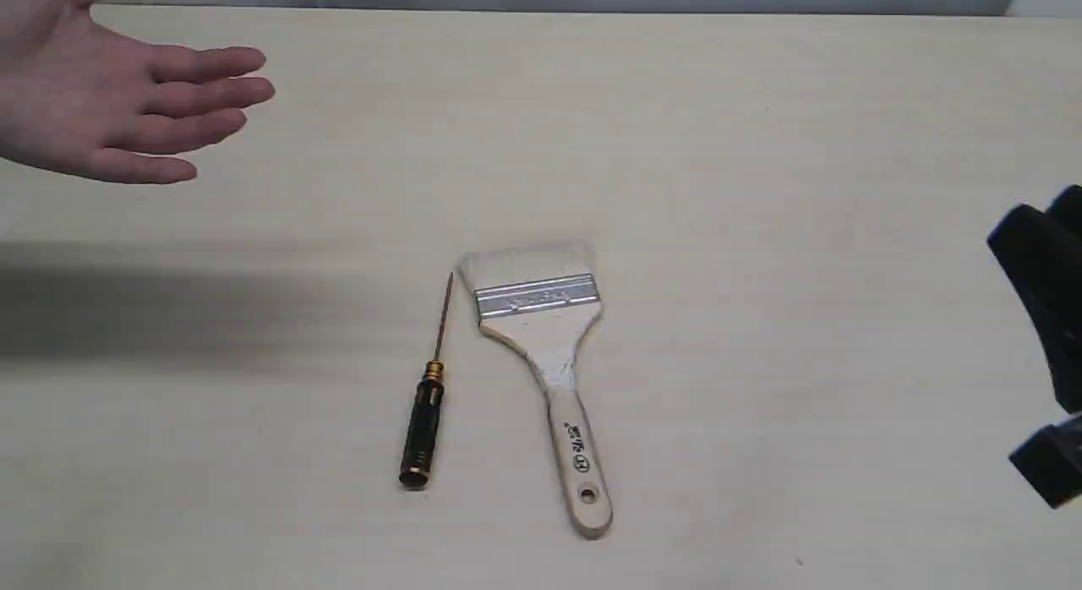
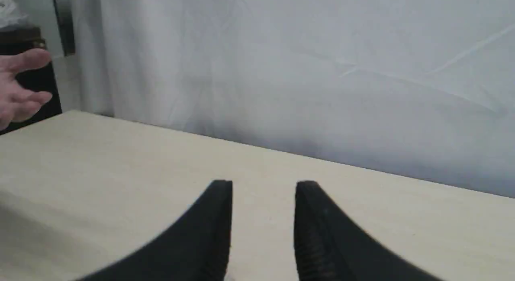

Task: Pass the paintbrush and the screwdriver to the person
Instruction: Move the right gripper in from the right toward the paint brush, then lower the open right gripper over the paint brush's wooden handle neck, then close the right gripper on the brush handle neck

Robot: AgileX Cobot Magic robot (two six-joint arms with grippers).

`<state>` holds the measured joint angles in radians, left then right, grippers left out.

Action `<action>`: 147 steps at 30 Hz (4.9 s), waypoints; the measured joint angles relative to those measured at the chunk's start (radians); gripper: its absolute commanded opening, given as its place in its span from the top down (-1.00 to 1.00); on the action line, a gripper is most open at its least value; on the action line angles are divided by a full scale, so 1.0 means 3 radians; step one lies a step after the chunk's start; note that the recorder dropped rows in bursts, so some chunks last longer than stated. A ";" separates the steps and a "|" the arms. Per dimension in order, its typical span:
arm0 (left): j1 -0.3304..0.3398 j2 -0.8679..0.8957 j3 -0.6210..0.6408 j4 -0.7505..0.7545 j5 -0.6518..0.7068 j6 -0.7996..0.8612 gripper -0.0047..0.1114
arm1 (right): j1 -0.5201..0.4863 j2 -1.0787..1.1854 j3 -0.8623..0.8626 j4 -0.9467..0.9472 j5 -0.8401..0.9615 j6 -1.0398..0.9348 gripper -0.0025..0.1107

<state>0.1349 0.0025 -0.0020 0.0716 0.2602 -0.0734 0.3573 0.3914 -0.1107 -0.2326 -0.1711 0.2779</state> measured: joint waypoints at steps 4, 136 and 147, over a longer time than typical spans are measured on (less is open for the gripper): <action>0.0000 0.0000 0.0000 0.0000 0.0000 0.0000 0.92 | 0.0084 0.0603 -0.0172 -0.0048 -0.0174 0.0000 0.42; 0.0000 0.0000 0.0000 0.0000 0.0000 0.0000 0.92 | 0.1254 0.5306 -0.3472 0.0351 0.2805 0.0487 0.13; 0.0000 0.0000 0.0000 0.0000 0.0000 0.0000 0.92 | 0.1254 0.5402 -0.3478 0.0350 0.2674 0.0479 0.13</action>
<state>0.1349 0.0025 -0.0020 0.0716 0.2602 -0.0734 0.7336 2.0121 -1.1540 -0.1275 0.6310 0.4216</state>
